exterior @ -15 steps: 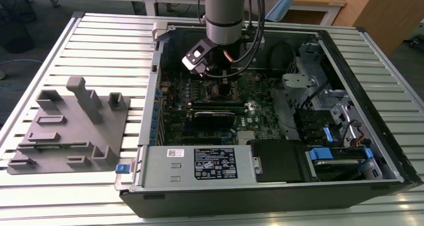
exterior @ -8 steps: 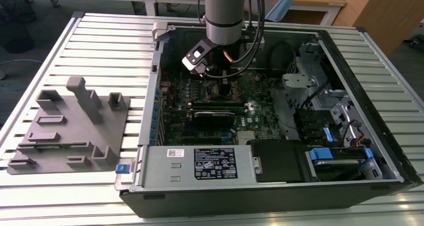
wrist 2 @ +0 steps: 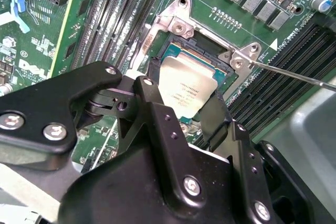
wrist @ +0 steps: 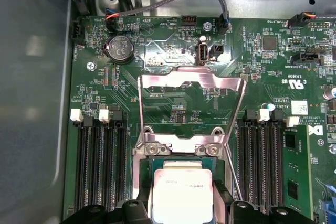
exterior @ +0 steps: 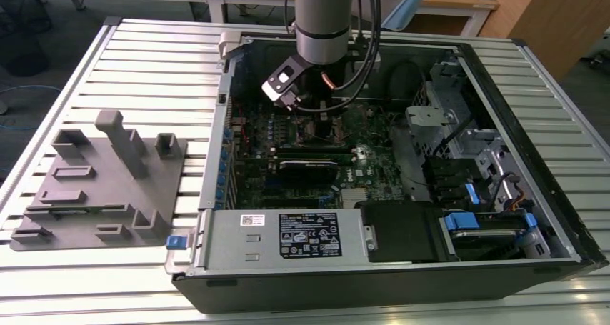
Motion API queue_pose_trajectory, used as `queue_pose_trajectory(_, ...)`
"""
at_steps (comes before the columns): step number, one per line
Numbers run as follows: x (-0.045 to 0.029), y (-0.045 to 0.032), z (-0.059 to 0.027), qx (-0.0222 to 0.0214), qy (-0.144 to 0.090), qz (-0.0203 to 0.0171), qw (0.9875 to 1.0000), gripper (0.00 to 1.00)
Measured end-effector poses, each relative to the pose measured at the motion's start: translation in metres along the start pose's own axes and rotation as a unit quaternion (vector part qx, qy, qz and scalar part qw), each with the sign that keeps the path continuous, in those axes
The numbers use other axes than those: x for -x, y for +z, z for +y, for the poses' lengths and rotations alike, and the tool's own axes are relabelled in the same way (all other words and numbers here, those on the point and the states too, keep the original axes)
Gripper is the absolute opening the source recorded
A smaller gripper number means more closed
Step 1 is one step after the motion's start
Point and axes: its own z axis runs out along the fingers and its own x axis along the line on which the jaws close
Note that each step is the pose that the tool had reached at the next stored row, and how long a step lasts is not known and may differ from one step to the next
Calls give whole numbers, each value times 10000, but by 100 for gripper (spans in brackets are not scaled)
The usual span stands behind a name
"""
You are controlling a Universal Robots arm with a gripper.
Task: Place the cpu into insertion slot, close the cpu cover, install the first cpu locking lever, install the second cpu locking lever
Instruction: 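Place the cpu into insertion slot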
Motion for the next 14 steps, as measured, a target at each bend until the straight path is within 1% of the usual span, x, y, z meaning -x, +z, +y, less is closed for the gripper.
queue_pose_trajectory(8, 1, -13, 0, 0, -1, -2, 10000, 54)
queue_pose_trajectory(10, 1, -14, -6, 7, 0, -2, 10000, 54)
queue_pose_trajectory(14, 2, -19, -67, 40, 1, -2, 10000, 54)
